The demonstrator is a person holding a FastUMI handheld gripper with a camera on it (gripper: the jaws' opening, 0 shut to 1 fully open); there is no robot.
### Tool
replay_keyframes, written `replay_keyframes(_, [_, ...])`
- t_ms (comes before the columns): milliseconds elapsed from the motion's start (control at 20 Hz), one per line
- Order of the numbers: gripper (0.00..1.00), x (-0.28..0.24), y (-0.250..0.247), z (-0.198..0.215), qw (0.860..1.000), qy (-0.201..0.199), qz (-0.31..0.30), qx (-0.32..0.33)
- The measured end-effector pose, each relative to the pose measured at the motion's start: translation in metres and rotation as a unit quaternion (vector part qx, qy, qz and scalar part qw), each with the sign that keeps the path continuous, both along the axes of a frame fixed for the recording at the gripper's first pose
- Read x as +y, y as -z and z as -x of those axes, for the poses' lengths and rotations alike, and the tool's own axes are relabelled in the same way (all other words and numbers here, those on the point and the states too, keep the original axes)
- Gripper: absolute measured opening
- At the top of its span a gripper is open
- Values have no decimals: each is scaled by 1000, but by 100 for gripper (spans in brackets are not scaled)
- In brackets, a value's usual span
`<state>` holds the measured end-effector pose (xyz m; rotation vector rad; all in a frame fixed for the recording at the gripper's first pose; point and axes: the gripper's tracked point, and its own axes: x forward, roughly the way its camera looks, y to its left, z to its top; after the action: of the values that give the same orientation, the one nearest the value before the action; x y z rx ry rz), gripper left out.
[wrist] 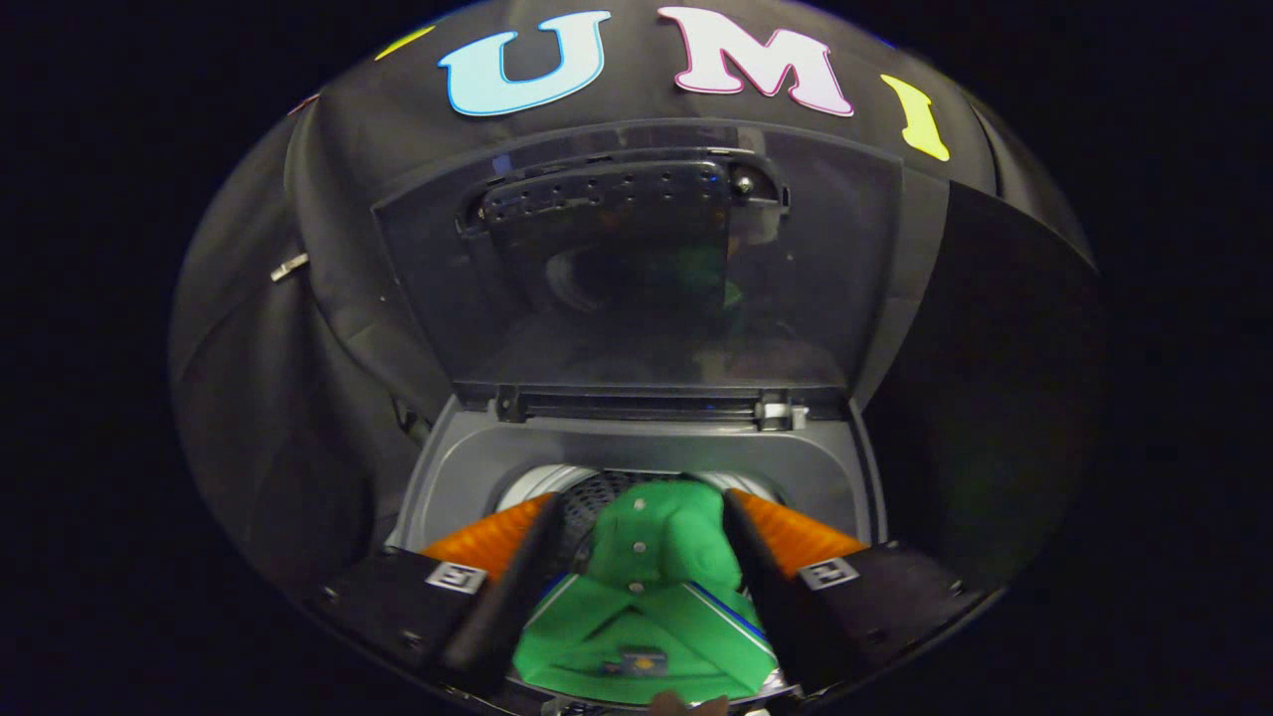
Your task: Put the clothes into the washing machine and then close the washing machine lid.
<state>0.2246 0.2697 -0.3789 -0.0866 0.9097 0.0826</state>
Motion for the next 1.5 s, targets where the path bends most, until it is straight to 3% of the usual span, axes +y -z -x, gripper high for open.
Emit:
replay_keyframes(50, [100, 1, -1, 0, 1000, 4, -5, -3])
replay_keyframes(550, [100, 13, -80, 1, 993, -16, -52, -104])
replay_keyframes(850, [100, 24, -191, -16, 967, -49, -67, -241])
replay_keyframes(1000, [99, 37, -233, -25, 959, -62, -86, -262])
replay_keyframes(1250, [99, 44, -278, -78, 958, -66, -68, -270])
replay_keyframes(1500, [99, 36, -286, -137, 959, -49, -39, -278])
